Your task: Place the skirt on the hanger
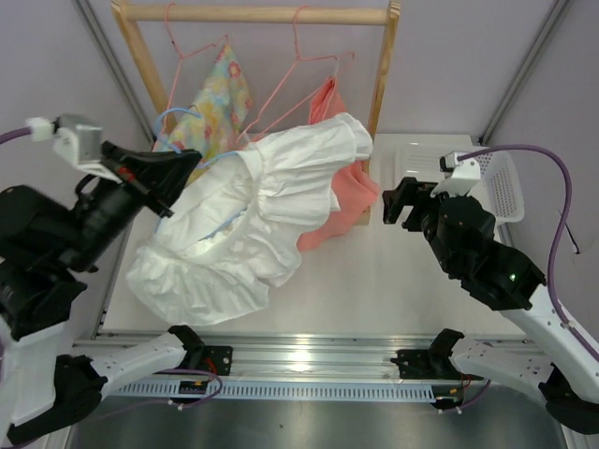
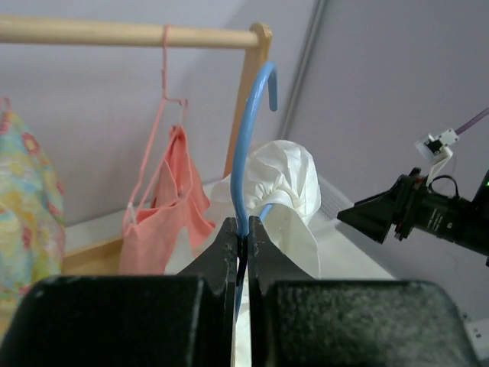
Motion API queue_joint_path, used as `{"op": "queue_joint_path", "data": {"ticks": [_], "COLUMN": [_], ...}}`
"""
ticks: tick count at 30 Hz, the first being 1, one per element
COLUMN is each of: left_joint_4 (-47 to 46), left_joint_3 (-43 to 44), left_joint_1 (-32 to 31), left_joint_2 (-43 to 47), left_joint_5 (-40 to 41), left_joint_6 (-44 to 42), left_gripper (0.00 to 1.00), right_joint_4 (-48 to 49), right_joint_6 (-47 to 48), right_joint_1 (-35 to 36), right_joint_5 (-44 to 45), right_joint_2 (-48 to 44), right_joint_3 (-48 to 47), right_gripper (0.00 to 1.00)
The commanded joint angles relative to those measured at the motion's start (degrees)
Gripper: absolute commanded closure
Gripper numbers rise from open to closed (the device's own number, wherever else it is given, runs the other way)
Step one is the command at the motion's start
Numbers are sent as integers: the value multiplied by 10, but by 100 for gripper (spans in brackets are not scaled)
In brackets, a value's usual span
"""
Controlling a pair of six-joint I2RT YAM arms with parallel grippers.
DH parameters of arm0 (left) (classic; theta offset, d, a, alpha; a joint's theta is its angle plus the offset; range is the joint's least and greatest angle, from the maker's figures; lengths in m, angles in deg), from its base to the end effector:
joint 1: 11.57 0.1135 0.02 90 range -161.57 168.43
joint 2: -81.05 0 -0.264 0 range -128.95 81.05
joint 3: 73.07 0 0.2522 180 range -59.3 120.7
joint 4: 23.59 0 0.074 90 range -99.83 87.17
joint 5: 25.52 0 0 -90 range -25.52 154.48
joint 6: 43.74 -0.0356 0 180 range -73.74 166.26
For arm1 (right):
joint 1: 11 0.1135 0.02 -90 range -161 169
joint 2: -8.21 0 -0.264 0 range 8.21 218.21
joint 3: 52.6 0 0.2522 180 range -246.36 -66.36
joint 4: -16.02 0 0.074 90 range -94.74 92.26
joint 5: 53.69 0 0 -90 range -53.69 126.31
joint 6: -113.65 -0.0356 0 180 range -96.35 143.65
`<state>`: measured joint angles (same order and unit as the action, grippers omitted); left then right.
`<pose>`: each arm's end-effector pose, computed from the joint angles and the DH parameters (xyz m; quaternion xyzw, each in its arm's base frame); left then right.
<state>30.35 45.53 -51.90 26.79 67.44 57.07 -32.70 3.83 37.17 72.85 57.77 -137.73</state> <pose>0.0643 -0.0522 0.5749 0.1438 0.6238 -0.3166 0.6999 0.1184 0.1005 0.4378 0.0067 0.7690 0.1263 0.6266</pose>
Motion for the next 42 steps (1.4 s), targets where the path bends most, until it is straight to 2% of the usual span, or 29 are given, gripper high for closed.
{"op": "queue_joint_path", "data": {"ticks": [1, 8, 15, 20, 22, 26, 27, 30, 33, 39, 42], "left_joint_4": [-9, 1, -62, -116, -141, -99, -93, -86, -81, -121, -69], "left_joint_3": [29, 194, 223, 218, 217, 272, 268, 241, 217, 160, 190], "left_joint_1": [3, 3, 3, 3, 3, 2, 2, 3, 2, 10, 41], "left_joint_2": [24, -12, -30, -60, -69, -125, -137, -153, -171, -211, -232], "left_joint_5": [68, 207, 294, 361, 363, 321, 287, 253, 255, 329, 235], "left_joint_6": [23, -26, -104, -195, -227, -251, -258, -262, -262, -280, -231], "left_gripper": [100, 100, 100, 100, 100, 100, 100, 100, 100, 100, 100], "right_joint_4": [2, 20, 29, 36, 37, 39, 43, 45, 46, 42, 34], "right_joint_6": [14, 6, 4, 3, 3, 0, 0, -1, 0, 4, 7], "right_joint_1": [-20, -46, -65, -80, -82, -88, -89, -92, -96, -104, -107], "right_joint_5": [-37, -104, -124, -147, -150, -154, -155, -159, -166, -180, -177], "right_joint_2": [42, 84, 89, 92, 92, 90, 89, 90, 91, 87, 80], "right_joint_3": [-56, -54, -21, -3, 1, 13, 16, 21, 24, 33, 38], "right_gripper": [15, 15, 15, 15, 15, 15, 15, 15, 15, 15, 15]}}
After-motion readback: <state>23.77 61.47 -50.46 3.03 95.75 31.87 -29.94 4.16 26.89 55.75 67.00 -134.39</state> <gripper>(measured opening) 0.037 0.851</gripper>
